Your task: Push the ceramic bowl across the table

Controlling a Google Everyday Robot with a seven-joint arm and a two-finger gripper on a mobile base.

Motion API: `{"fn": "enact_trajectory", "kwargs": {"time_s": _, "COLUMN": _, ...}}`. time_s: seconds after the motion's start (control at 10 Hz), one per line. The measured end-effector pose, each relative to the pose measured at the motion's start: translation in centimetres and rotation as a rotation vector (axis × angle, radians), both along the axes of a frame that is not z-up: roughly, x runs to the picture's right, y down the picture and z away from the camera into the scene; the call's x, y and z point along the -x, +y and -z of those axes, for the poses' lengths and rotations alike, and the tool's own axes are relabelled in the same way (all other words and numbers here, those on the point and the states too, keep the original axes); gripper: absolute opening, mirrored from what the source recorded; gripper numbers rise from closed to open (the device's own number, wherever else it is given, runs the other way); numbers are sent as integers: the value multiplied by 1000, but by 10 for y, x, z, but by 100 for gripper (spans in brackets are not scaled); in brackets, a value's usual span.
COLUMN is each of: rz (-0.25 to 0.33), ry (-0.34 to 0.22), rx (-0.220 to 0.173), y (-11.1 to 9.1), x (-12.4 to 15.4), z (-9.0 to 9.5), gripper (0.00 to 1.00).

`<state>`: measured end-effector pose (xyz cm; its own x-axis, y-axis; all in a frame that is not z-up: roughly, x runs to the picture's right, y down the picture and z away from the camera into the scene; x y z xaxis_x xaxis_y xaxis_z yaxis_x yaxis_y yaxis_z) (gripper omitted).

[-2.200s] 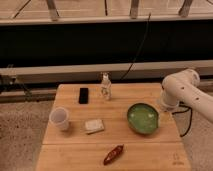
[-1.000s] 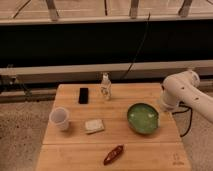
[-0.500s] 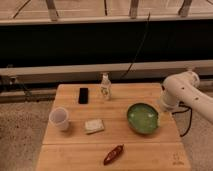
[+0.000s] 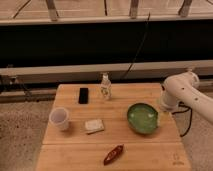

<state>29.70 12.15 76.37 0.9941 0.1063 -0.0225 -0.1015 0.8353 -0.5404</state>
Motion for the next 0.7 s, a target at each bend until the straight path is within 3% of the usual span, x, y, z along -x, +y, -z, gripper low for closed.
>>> {"fn": "enact_trajectory", "kwargs": {"time_s": 0.3, "rz": -4, "ry": -4, "rx": 0, "y": 0, "x": 0, "z": -4, "gripper": 79}}
{"fn": "enact_trajectory", "kwargs": {"time_s": 0.6, "rz": -15, "ry": -5, "rx": 3, "y": 4, "x": -1, "z": -9, "gripper": 68}}
{"fn": "enact_trajectory", "kwargs": {"time_s": 0.7, "rz": -16, "ry": -7, "rx": 3, "y": 4, "x": 0, "z": -10, "gripper": 68}}
